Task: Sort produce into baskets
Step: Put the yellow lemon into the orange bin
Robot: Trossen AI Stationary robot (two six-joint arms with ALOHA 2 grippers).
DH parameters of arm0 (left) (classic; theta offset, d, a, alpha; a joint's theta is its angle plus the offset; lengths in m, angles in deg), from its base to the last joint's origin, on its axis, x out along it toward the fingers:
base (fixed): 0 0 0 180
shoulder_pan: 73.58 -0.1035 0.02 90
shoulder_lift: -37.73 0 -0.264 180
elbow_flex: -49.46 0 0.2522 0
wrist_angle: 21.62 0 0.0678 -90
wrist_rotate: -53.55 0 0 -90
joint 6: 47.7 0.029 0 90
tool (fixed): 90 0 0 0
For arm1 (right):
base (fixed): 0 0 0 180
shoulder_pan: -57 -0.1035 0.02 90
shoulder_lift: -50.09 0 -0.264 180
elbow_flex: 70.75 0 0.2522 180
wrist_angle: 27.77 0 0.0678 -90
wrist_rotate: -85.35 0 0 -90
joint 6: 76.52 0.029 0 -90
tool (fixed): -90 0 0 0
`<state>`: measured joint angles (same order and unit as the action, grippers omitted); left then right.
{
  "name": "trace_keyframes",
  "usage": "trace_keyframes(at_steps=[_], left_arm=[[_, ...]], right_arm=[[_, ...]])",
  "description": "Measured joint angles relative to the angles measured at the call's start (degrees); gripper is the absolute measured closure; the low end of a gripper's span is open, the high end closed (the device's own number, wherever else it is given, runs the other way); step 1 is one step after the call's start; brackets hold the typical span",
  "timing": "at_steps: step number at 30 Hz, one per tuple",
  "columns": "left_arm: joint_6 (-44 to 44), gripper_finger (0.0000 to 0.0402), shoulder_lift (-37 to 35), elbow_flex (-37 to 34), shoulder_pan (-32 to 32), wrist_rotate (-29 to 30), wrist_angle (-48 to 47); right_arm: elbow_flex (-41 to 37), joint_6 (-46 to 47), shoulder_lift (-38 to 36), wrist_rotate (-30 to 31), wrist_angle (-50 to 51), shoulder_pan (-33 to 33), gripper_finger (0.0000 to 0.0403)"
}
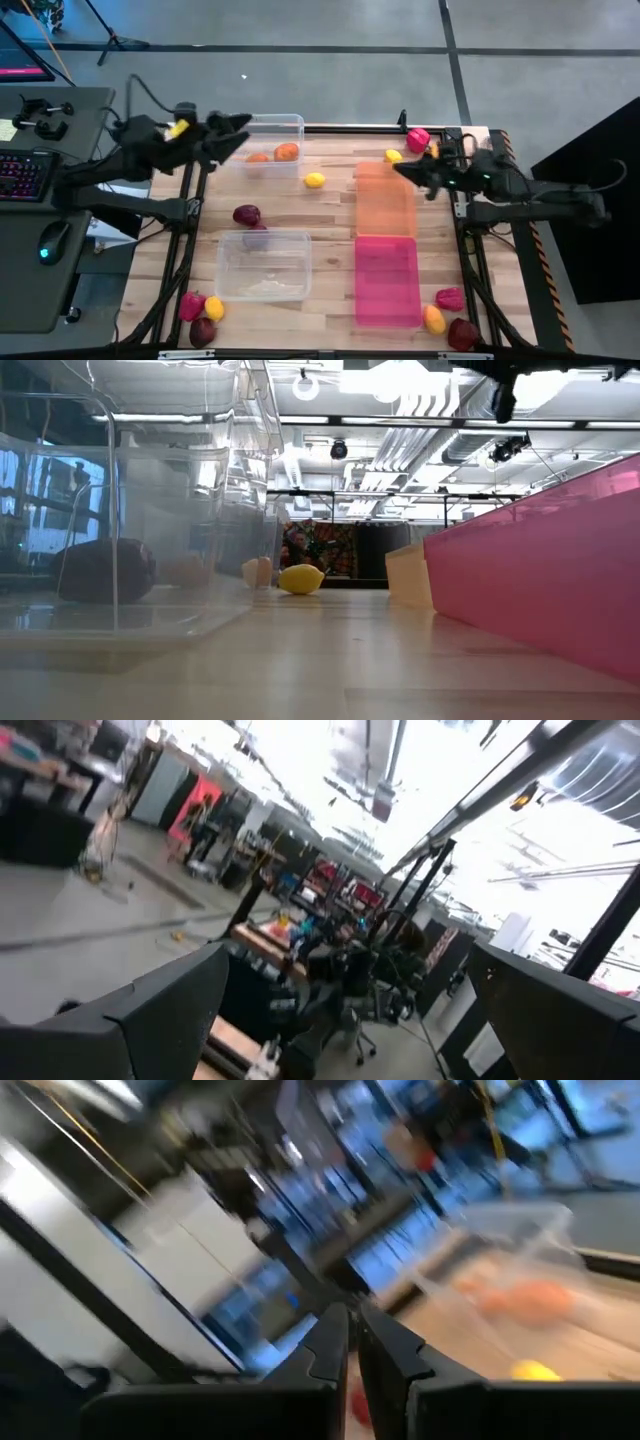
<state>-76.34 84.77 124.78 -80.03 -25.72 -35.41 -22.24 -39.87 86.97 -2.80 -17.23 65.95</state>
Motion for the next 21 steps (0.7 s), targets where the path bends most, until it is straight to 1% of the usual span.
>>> trace_keyframes(at_steps=[3, 5, 7, 9, 11, 14, 17, 21], left_arm=[[0.39, 0.0005, -3.09, 0.0, 0.02, 0.19, -3.15], [0.39, 0.0005, -4.77, 0.0, 0.02, 0.17, -5.87], [0.15, 0.0005, -6.12, 0.0, 0.02, 0.17, -8.72], [-0.92, 0.0005, -7.06, 0.0, 0.02, 0.17, -11.72], [-1.65, 0.0005, -8.0, 0.0, 0.02, 0.17, -14.44], [-2.43, 0.0005, -9.4, 0.0, 0.02, -0.32, -17.32], [-2.65, 0.0005, -10.76, 0.0, 0.02, -1.72, -18.95], [-2.34, 0.0005, -12.48, 0.0, 0.02, -3.98, -20.82]], right_arm=[[4.96, -0.59, 5.84, 0.03, 2.26, 0.04, 0.0386], [7.7, 2.14, 8.93, -0.66, 4.3, 0.04, 0.0386], [10.44, 5.09, 11.94, -3.29, 8.37, 0.06, 0.038], [13.16, 7.1, 14.75, -7.83, 13.94, -0.21, 0.0364], [16.35, 9.96, 17.46, -12.09, 21.12, -1.36, 0.0337], [21.87, 13.85, 22.21, -16.36, 35.79, -4.27, 0.0286], [27.53, 16.54, 26.96, -20.77, 47.79, -8.56, 0.0233], [33.01, 19.96, 32.97, -28.21, 60.59, -14.69, 0.0172]])
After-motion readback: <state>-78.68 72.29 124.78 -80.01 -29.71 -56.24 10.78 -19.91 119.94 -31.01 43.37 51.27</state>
